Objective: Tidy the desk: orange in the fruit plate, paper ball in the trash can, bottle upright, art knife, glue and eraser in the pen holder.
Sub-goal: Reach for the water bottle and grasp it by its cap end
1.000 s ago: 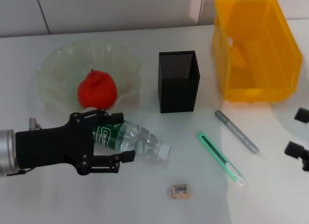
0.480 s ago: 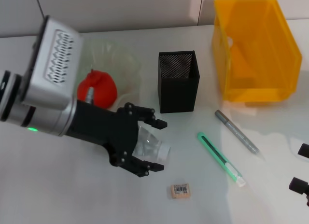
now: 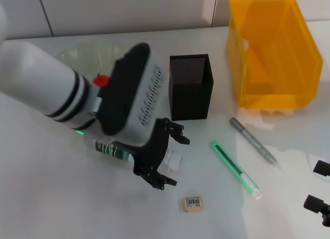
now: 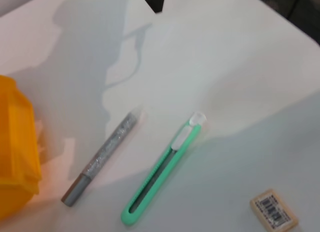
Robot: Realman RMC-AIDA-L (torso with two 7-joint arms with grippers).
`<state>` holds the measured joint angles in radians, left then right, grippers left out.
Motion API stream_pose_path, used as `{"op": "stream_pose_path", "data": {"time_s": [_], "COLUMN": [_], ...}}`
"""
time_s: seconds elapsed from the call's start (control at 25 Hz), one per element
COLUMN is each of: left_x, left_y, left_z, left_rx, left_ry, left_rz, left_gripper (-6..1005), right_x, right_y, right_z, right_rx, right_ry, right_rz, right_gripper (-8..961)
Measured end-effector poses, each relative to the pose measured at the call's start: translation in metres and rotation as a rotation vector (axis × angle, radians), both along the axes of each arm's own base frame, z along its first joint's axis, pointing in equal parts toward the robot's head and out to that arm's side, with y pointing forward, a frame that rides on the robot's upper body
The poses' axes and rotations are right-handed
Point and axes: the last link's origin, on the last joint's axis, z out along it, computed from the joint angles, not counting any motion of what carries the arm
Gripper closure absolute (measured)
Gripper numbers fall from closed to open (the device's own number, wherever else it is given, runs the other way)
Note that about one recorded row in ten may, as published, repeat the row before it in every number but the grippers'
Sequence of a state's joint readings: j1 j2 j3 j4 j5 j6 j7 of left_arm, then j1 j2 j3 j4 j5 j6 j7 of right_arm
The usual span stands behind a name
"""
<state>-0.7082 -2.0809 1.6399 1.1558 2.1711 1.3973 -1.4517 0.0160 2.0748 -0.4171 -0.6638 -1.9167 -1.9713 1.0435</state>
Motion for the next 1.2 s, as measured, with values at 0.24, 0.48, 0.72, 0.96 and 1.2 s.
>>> {"op": "stream_pose_path", "data": {"time_s": [0.24,0.48,0.72,0.96,1.2], "left_x": [0.006,0.008,0.006,0.005,0.005], "left_y": [-0.001,0.000,0.000,-0.002,-0.002], "left_z": [-0.021,-0.030,-0.038,-0.043,-0.044], "left_rx": [0.058,0.074,0.099,0.101,0.101], "left_ry": [0.110,0.120,0.151,0.169,0.189], "left_rz": [-0.116,-0.152,-0.172,-0.180,-0.196], "left_gripper": [199,209,219,228,238], "right_x": [0.000,0.000,0.000,0.000,0.000], "right_y": [-0.001,-0.002,-0.001,-0.001,0.000], "right_z": [-0.001,-0.002,-0.002,-0.002,-0.002], "right_rx": [-0.002,-0.005,-0.010,-0.010,-0.009], "right_ry": [0.008,0.015,0.020,0.021,0.018], "right_rz": [-0.003,-0.008,-0.010,-0.013,-0.017], "right_gripper": [105,105,105,105,105]}}
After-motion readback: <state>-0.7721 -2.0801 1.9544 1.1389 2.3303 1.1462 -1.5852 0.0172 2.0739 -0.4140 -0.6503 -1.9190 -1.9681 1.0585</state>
